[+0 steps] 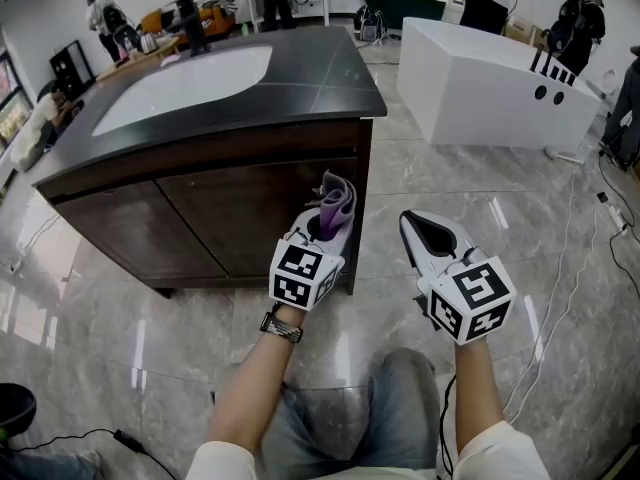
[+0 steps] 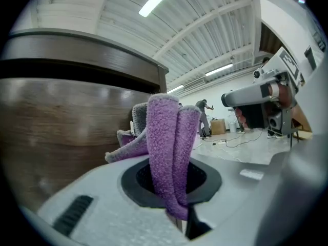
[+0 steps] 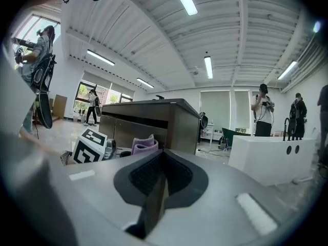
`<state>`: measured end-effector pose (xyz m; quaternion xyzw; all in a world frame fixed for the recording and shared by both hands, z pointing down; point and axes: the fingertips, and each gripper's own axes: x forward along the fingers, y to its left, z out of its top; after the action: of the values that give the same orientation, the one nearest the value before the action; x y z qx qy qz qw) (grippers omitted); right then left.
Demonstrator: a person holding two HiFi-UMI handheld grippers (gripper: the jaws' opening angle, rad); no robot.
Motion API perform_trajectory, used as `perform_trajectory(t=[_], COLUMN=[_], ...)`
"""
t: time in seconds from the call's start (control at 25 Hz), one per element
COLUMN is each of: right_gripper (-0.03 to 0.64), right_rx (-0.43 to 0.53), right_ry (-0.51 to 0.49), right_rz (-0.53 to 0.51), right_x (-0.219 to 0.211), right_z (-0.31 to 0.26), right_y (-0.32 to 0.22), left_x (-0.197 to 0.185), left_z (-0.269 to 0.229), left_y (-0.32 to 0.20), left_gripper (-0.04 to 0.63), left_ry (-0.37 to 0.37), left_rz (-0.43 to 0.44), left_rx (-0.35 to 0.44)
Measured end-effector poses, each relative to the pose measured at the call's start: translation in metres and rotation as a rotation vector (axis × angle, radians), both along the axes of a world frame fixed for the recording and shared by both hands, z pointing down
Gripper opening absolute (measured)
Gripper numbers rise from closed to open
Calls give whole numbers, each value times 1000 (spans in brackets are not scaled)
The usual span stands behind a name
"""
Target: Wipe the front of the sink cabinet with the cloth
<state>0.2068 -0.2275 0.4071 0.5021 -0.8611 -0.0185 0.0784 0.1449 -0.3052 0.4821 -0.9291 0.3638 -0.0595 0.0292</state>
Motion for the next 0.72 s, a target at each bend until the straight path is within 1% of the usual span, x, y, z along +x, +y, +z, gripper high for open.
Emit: perform_trajectory(t=[0.08,0.24,0.36,0.52,0.64,0.72], right_gripper=[6,6,6,6,6,6], right_rx=[1,4,5,5,1,-3], right_ry=[-2,-8,-12,-11,-15,-17], right_rz=[-19,-63,-102,-150,-179,-196], right_x=[-10,-33,-52,-80,-101,-112], right_z=[-1,-2,-3,-4,-4,-1], right_y=[-4,-14,-21,-29,-34,-37], left_x=[-15,-47,-75,-113,-136,-147], left_z=[4,12,15,14,12,12], left_y=[-3,-7,-11,-14,-16,-17], left_gripper=[52,52,52,52,52,52], left_ry=[9,-4,10,1,3,28], left_rz=[-25,-62,-98,-146,-152,-150], left_rx=[-9,-18,-33,-25,-10,-10])
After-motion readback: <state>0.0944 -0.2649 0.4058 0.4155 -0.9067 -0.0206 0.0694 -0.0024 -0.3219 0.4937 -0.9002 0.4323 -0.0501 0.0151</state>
